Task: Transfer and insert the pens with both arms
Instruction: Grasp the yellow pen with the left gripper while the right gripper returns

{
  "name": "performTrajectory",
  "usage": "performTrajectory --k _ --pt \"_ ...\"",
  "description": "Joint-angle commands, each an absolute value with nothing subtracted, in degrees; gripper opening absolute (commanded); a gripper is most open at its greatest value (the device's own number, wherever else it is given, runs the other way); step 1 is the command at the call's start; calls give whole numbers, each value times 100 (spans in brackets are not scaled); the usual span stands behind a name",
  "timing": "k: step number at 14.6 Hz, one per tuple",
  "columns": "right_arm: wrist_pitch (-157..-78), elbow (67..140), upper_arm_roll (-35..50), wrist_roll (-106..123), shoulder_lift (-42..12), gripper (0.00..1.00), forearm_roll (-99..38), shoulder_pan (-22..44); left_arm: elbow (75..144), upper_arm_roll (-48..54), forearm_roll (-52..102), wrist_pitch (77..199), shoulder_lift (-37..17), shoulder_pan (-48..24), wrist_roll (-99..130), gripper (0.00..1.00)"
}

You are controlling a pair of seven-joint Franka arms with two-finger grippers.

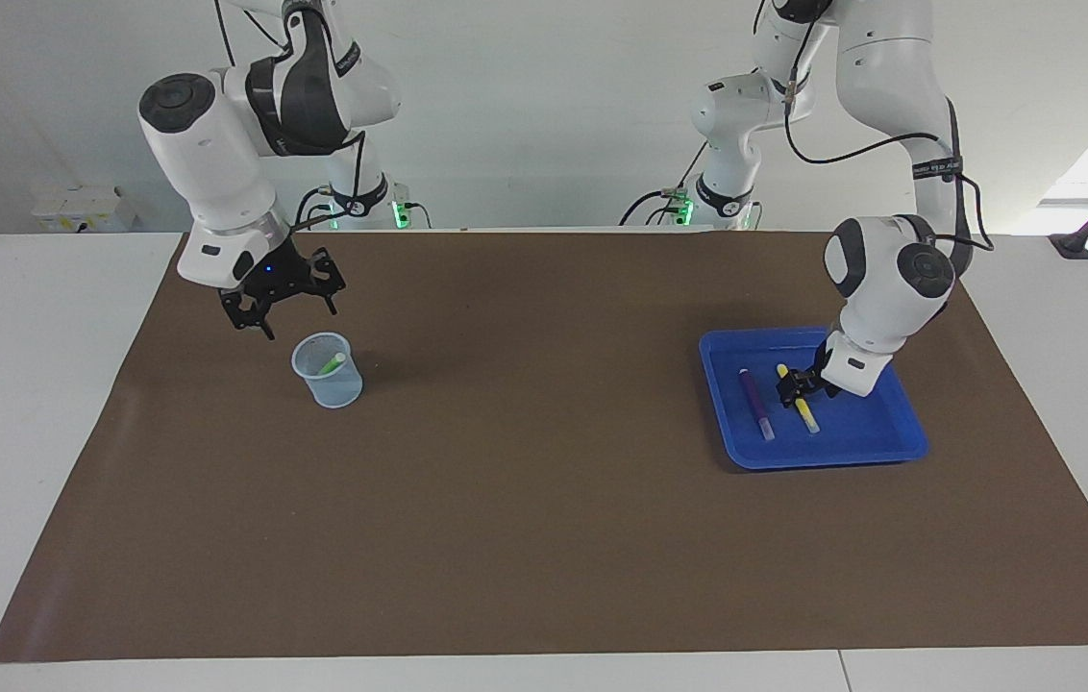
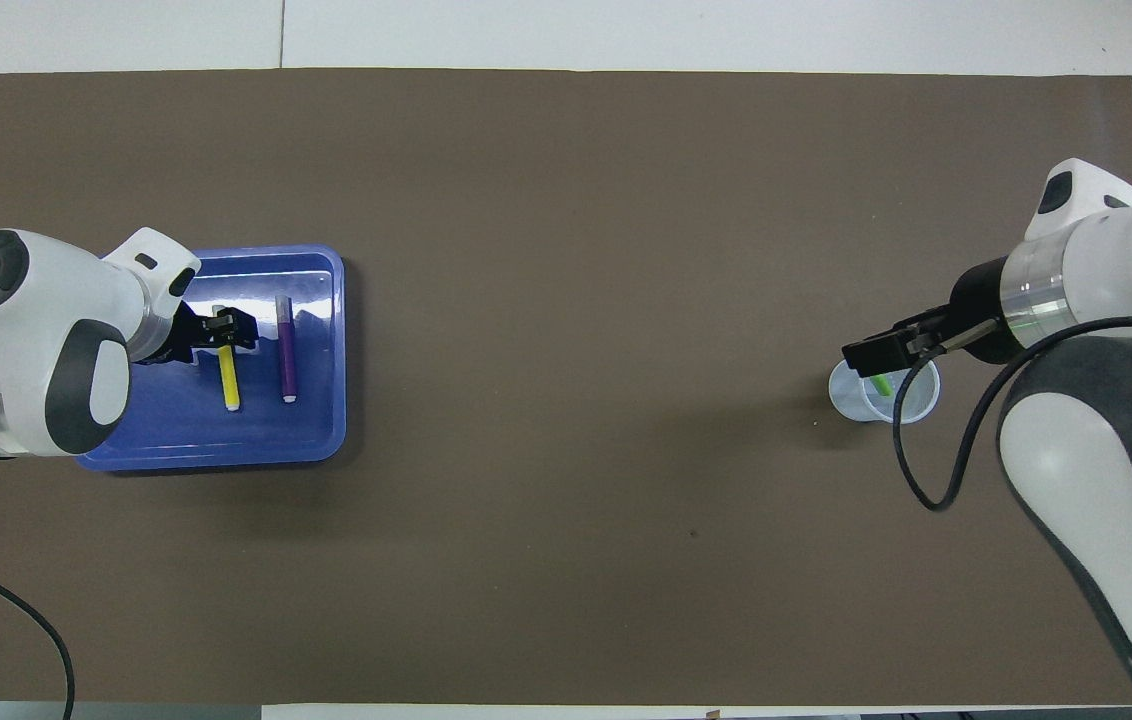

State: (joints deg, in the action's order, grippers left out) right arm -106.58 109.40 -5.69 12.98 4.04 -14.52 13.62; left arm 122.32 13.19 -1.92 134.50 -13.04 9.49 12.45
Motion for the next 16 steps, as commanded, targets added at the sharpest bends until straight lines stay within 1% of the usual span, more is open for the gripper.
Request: performTrajectory --k 1,3,6,8,10,11,12,13,14,16 --pt "-10678 10872 -466 -678 387 100 -2370 1756 12419 1327 -308 13764 -1283 958 1213 76" --pt "-11063 10881 -466 -1701 387 100 -2776 2143 12401 1327 -308 13755 -1292 958 1204 69" --pt "-11635 10969 -457 -2581 396 100 -2812 2688 12384 1327 -316 13755 -1292 958 1195 53" --pt "-11942 11004 -457 -3100 387 100 -3266 2838 12384 1327 -316 13755 -1292 958 1187 45" --pt "-12303 11135 -448 -3278 396 100 -3672 2848 12384 1327 -316 13764 -1292 967 1187 34" --pt "-12348 11136 -448 -3278 387 100 -3822 2848 12384 1327 -325 13764 -1301 967 1187 26" --pt "-12375 11136 -448 -3278 378 100 -3884 2856 12384 1327 -369 13764 -1336 967 1187 13" --pt "-12427 11136 -448 -3287 361 100 -3946 2865 12375 1327 -404 13755 -1353 967 1187 2" --pt "-12593 11162 -431 -3305 352 100 -4025 2970 12366 1327 -404 13764 -1354 975 1187 0" --pt "-12953 11232 -431 -3637 343 100 -4192 3128 12349 1327 -404 13746 -1362 976 1169 0"
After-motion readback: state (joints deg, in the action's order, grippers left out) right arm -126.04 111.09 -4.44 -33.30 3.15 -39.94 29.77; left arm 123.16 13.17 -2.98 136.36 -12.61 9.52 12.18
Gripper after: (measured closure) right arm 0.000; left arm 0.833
